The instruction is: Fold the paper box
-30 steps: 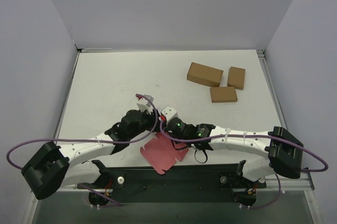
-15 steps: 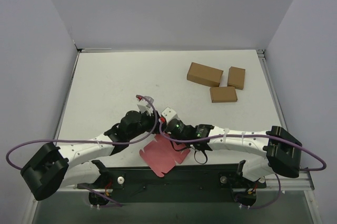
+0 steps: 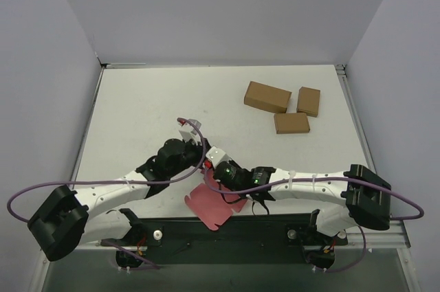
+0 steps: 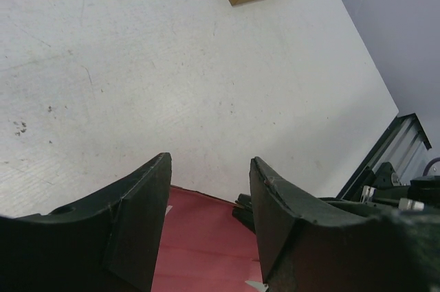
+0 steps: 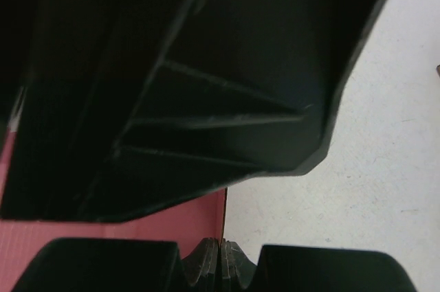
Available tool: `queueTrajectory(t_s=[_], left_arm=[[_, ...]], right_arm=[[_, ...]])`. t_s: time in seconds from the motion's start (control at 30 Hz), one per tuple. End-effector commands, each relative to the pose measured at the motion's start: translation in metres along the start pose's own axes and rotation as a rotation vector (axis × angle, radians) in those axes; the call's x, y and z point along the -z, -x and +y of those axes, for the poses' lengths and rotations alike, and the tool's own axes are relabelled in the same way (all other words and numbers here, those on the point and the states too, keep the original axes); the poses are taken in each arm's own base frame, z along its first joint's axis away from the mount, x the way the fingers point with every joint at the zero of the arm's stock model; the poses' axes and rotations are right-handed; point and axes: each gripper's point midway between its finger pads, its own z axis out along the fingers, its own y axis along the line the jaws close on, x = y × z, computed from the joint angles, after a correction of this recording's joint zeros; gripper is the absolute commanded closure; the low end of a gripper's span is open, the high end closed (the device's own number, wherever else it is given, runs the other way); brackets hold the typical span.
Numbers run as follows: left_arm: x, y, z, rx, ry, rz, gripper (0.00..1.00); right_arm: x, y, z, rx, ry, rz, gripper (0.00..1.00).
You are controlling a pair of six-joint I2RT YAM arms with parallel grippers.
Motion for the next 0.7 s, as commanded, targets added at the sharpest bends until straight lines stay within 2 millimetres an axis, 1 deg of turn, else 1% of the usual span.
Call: queueTrajectory(t_s=[0.0,0.03,0.1,0.17,0.2,0.27,0.3,0.4,0.43,0.5,0.53,0.63,0.67], left_arm=[[-0.004,0.038,-0.005,-0.002,-0.005,-0.072,0.41],[-0.002,0.042,-0.005,-0.009,-0.007,-0.08,0.41],[0.0,0.046,0.002,-0.015,0.011,-0.087,0.4],[0.006,0.052,0.008,-0.023,0.025,-0.102,0.39],[0.007,0.052,0.01,-0.023,0.023,-0.101,0.38],[0.011,0.051,0.014,-0.015,0.024,-0.1,0.38],[0.013,0.054,0.016,-0.009,0.023,-0.106,0.37],[0.013,0.053,0.016,0.001,0.017,-0.103,0.37],[0.012,0.054,0.012,0.005,-0.001,-0.102,0.37],[0.008,0.05,0.012,0.007,-0.013,-0.081,0.37],[0.006,0.048,0.007,0.004,-0.038,-0.069,0.36],[-0.001,0.035,0.014,0.011,-0.031,-0.028,0.36],[-0.002,0.031,0.016,0.014,-0.03,-0.018,0.36]], right_arm=[[0.001,-0.003,-0.024,0.134,-0.12,0.028,1.0],[0.001,-0.001,-0.026,0.143,-0.129,0.025,1.0],[0.002,0.006,-0.032,0.212,-0.149,0.014,1.0],[0.002,0.011,-0.037,0.241,-0.167,0.006,1.0],[0.002,0.013,-0.039,0.279,-0.173,0.01,1.0],[0.0,0.016,-0.039,0.31,-0.177,0.01,1.0],[0.0,0.021,-0.038,0.316,-0.176,0.001,1.0],[-0.003,0.024,-0.034,0.365,-0.168,-0.001,1.0],[-0.006,0.024,-0.033,0.385,-0.17,0.002,1.0],[-0.007,0.024,-0.03,0.402,-0.17,0.001,1.0],[-0.009,0.023,-0.028,0.409,-0.168,0.002,1.0],[-0.011,0.018,-0.024,0.436,-0.168,0.012,1.0],[-0.012,0.023,-0.022,0.426,-0.17,-0.009,1.0]])
